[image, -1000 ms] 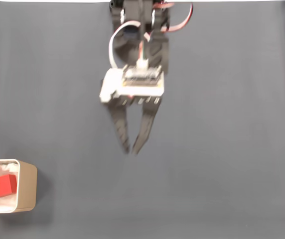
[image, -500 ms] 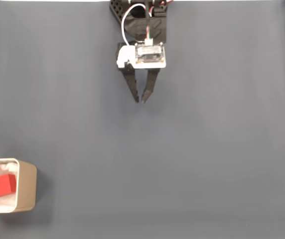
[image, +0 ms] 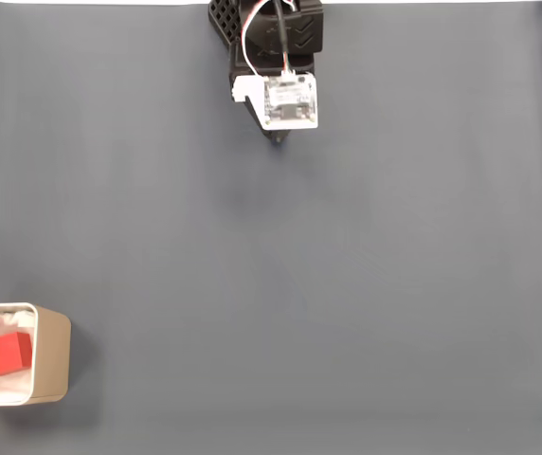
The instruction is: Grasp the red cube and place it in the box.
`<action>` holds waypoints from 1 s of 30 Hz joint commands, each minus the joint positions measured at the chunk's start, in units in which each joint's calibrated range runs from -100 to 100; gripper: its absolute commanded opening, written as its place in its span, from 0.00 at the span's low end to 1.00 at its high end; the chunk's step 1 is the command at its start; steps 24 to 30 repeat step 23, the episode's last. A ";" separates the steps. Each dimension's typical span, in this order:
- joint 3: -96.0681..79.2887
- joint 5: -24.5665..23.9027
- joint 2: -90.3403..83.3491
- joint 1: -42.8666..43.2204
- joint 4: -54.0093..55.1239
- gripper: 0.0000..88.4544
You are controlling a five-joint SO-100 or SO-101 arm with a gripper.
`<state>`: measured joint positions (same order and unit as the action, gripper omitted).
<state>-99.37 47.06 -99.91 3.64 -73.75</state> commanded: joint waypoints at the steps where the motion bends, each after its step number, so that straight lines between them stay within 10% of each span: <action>1: -0.54 0.54 -0.09 -2.43 -1.83 0.00; 30: -0.54 1.12 -0.09 -2.57 -1.99 0.00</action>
